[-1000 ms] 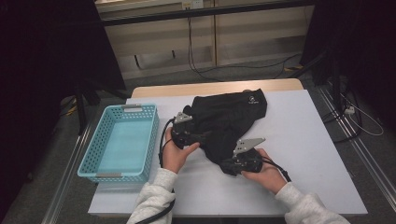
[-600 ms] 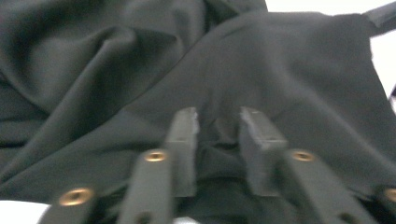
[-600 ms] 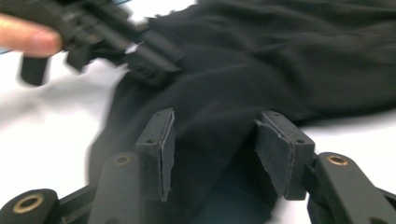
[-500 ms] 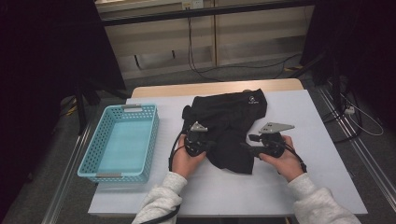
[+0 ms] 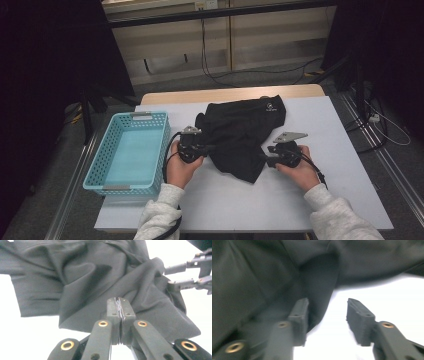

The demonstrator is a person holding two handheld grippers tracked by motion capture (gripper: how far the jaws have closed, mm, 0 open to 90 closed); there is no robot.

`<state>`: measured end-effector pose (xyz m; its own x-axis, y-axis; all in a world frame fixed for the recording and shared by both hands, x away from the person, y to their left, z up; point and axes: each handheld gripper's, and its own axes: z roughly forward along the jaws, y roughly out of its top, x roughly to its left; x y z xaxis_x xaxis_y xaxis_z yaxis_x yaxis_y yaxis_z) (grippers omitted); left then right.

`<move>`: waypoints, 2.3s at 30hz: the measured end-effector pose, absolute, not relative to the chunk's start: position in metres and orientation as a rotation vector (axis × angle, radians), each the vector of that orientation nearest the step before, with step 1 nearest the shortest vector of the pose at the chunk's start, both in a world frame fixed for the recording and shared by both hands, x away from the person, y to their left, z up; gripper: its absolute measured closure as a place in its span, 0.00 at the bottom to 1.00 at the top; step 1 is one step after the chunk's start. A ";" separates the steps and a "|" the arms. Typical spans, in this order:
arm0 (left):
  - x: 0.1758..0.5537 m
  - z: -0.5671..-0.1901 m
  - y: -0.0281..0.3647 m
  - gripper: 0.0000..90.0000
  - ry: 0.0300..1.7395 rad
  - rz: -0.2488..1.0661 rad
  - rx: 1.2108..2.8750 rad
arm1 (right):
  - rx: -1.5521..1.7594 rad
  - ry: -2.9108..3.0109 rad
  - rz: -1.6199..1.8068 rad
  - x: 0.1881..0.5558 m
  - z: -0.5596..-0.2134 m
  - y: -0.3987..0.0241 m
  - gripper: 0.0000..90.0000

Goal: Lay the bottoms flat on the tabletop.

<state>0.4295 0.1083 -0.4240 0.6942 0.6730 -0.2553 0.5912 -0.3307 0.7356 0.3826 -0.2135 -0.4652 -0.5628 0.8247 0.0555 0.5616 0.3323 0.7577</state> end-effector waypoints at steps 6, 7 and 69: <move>0.430 -0.419 0.119 0.98 0.985 0.128 2.000 | 1.143 2.355 1.142 0.378 -0.467 -0.196 0.94; 0.430 -0.419 0.119 0.98 0.982 0.111 1.990 | 1.108 2.373 1.144 0.377 -0.466 -0.191 0.98; 0.425 -0.423 0.096 0.98 0.911 0.251 1.933 | 0.935 2.420 1.245 0.366 -0.455 -0.143 0.27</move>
